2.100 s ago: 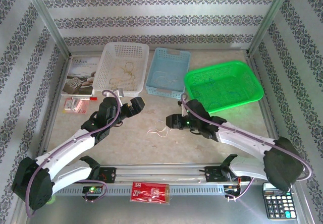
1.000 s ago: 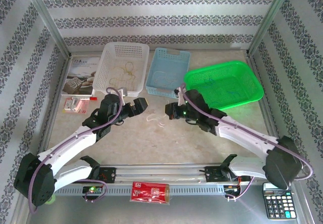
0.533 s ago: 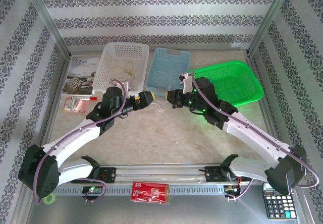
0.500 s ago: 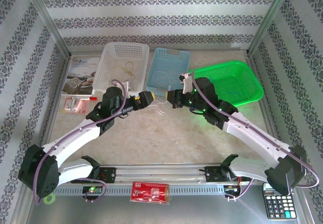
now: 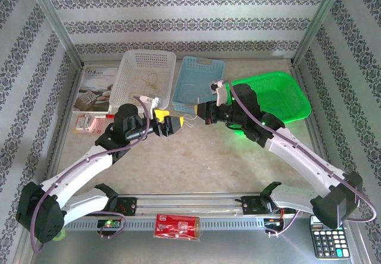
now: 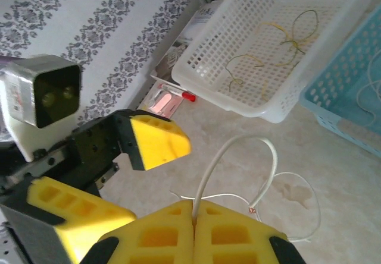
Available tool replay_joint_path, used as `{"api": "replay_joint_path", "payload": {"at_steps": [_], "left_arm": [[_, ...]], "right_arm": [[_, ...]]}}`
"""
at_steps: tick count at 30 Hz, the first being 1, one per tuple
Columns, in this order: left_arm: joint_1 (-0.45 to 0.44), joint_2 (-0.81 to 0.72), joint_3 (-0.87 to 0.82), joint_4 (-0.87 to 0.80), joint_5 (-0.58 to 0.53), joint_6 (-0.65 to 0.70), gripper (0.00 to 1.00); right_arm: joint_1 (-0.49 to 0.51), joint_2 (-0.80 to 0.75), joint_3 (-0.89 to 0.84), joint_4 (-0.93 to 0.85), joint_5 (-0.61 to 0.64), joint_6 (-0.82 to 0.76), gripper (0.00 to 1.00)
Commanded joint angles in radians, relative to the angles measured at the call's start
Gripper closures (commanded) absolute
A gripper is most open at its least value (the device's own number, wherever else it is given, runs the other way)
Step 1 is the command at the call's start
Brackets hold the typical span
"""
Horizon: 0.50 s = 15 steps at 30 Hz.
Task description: Untangle the cables
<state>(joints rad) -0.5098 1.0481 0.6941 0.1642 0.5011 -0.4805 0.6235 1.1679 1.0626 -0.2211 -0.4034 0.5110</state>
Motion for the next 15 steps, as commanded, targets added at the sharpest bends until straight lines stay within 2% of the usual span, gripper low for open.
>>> {"api": "replay_joint_path", "payload": {"at_steps": [1,6,9,12,15], "left_arm": [[-0.018,0.009,0.065,-0.060,0.046,0.150,0.04],[-0.029,0.046,0.101,-0.052,0.086,0.174,0.06],[-0.046,0.080,0.105,-0.017,0.114,0.157,0.12],[-0.061,0.112,0.092,0.037,0.134,0.123,0.27],[-0.070,0.137,0.058,0.103,0.140,0.083,0.47]], "right_arm": [[-0.009,0.016,0.058,-0.040,-0.064,-0.047,1.00],[-0.006,0.037,0.107,-0.059,-0.087,-0.057,1.00],[-0.006,0.048,0.132,-0.056,-0.091,-0.055,1.00],[-0.008,0.061,0.160,-0.048,-0.096,-0.053,1.00],[-0.017,0.075,0.198,-0.042,-0.101,-0.049,1.00]]}}
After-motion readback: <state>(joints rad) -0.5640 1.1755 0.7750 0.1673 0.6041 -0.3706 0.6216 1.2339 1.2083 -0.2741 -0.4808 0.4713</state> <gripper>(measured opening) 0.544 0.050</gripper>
